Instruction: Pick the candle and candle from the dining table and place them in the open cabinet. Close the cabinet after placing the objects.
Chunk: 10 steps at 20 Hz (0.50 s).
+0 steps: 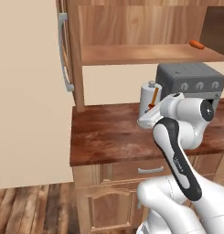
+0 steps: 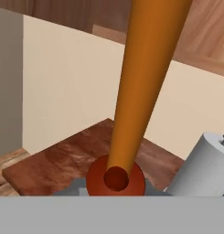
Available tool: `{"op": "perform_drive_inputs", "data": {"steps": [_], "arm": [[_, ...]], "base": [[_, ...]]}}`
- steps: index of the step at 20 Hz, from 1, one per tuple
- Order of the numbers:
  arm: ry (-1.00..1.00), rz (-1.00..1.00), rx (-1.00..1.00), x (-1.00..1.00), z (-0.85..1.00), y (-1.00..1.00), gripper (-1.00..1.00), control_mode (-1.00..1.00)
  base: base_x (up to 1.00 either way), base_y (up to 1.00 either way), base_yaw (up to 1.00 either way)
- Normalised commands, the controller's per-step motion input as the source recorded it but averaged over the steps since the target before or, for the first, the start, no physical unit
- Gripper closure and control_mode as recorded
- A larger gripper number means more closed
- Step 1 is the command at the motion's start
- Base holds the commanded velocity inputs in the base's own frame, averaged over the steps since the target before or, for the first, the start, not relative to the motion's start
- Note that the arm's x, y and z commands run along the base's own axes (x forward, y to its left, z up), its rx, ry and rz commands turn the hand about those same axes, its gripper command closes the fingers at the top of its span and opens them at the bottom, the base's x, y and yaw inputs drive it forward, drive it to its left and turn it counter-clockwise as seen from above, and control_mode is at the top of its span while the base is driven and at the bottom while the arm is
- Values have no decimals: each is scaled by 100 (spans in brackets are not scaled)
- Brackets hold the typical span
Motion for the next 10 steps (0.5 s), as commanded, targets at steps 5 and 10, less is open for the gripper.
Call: {"op": "perform_drive_inputs", "data": {"steps": [5, 10], "arm": [[0, 0, 0, 0, 0, 0, 100, 100], [0, 0, 0, 0, 0, 0, 100, 100]], "base": [[37, 15, -15], [21, -15, 0]]}}
